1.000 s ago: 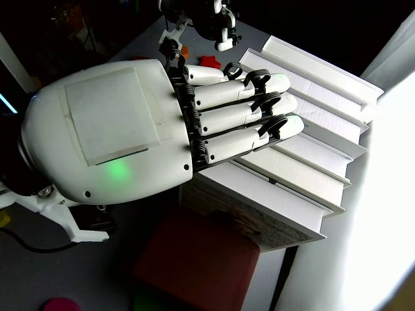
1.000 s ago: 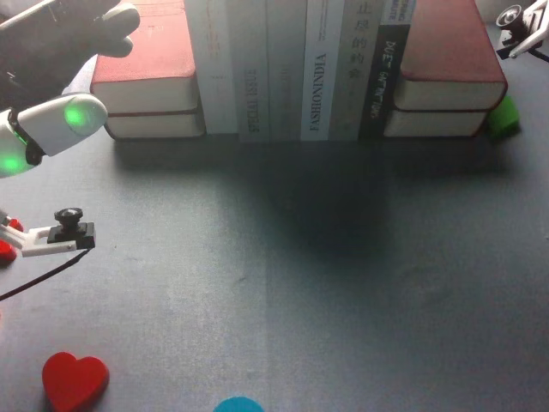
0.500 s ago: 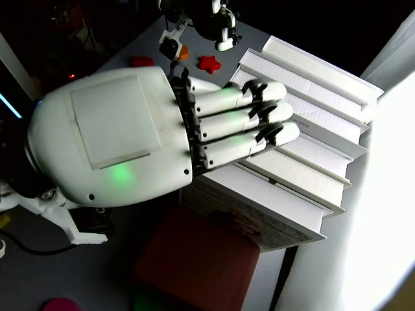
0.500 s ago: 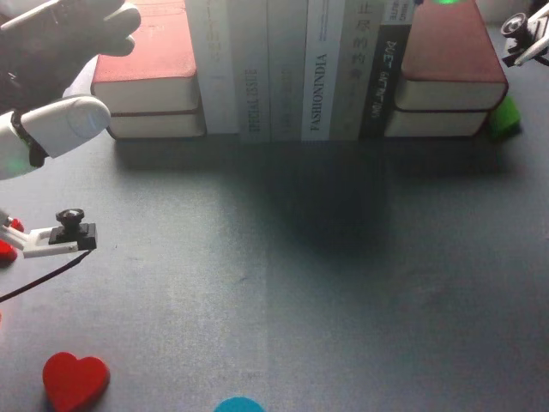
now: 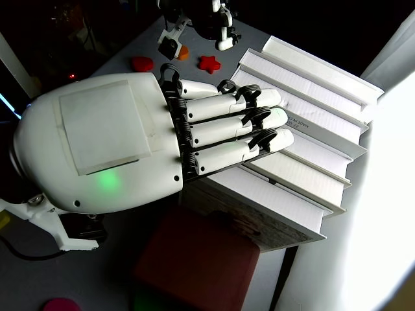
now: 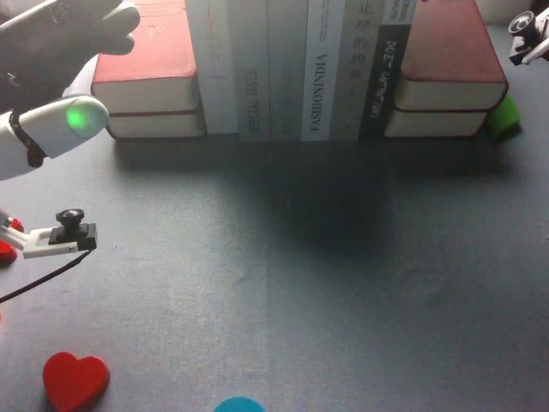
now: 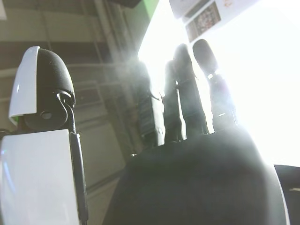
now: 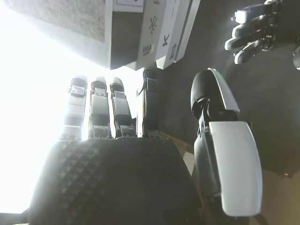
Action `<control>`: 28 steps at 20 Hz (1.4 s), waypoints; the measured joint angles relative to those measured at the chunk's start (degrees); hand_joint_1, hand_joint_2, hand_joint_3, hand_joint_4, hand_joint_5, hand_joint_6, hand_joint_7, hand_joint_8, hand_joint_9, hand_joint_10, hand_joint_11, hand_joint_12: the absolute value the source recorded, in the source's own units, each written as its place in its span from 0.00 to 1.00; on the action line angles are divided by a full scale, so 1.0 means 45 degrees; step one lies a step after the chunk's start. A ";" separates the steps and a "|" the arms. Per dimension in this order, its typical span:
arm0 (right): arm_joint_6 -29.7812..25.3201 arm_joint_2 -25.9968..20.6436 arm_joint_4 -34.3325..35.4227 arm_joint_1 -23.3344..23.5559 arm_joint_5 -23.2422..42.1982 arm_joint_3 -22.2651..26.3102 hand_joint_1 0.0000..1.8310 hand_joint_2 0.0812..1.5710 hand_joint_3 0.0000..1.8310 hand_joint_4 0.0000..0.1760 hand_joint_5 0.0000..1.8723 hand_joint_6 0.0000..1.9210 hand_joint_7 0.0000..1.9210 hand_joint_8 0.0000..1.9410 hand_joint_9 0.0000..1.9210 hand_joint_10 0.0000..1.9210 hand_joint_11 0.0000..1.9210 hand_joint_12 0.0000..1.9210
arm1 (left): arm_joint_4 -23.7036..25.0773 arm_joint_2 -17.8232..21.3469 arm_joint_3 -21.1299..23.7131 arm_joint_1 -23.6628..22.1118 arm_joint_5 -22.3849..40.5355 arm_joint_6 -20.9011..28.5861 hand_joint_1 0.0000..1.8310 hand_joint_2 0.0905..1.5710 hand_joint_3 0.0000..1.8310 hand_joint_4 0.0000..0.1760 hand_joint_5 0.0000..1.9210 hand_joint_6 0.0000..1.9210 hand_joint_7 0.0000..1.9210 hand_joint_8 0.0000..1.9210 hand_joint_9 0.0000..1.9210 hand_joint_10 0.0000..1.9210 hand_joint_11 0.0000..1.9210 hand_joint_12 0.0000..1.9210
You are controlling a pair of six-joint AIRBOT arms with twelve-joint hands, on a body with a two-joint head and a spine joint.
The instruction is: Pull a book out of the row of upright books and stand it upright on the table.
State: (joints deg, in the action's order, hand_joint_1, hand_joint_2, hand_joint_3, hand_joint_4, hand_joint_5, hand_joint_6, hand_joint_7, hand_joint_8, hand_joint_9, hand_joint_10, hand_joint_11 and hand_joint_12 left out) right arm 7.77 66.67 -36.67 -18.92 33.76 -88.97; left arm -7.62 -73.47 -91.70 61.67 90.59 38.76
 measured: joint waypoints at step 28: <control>-0.0471 0.0316 0.0146 -0.0933 0.0301 -0.0272 0.00 0.68 0.00 0.47 0.25 0.00 0.00 0.00 0.00 0.00 0.00 0.00 | -0.0131 -0.0078 0.0044 0.0039 0.0112 -0.0005 0.56 0.61 0.00 0.02 0.30 0.00 0.17 0.00 0.22 0.00 0.00 0.61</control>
State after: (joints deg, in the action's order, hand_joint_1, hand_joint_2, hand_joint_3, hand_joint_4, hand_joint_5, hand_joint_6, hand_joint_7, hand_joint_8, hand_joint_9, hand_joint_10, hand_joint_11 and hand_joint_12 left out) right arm 5.65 68.10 -36.01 -23.11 35.11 -90.19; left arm -8.21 -73.82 -91.50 61.84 91.09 38.74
